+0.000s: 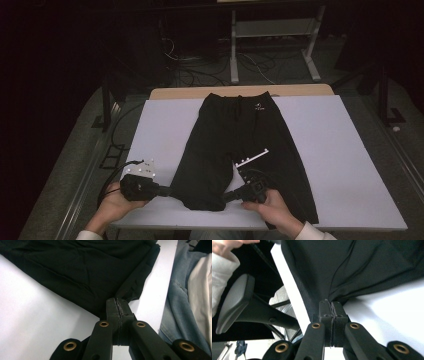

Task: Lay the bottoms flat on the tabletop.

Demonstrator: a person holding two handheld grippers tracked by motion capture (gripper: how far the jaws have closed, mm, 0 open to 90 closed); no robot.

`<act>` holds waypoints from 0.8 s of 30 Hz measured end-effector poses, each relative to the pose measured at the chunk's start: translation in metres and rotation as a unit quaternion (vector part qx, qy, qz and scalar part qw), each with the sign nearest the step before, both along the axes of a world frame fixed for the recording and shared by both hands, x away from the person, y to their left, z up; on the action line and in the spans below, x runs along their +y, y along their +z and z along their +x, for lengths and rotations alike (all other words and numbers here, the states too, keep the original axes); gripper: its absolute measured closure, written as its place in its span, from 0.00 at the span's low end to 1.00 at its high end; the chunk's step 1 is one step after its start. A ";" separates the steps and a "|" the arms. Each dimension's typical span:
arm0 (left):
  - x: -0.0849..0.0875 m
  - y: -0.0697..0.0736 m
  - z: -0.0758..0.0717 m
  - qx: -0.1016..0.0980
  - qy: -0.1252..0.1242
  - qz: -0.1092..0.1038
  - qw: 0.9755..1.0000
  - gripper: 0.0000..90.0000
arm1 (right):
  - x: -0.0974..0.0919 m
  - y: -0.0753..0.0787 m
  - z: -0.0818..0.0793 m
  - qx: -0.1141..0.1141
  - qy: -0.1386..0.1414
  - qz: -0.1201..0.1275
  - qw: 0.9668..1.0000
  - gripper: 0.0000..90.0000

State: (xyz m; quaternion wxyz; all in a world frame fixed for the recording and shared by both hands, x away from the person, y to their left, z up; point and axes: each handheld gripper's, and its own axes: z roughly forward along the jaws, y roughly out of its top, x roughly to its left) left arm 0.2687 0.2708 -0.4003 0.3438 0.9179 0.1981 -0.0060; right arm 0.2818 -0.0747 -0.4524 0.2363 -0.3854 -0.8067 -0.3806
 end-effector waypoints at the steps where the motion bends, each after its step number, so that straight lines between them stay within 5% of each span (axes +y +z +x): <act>1: 0.002 0.000 -0.001 0.000 0.000 0.002 1.000 0.99 | 0.003 -0.001 -0.002 0.002 0.002 0.001 1.000 0.98; 19: 0.022 -0.005 -0.009 0.012 -0.013 0.011 1.000 0.99 | 0.027 0.003 -0.020 0.005 0.053 0.008 0.999 0.98; 24: 0.019 -0.006 -0.006 0.023 0.015 -0.012 1.000 0.77 | 0.024 0.005 -0.018 -0.017 0.051 0.009 0.999 0.88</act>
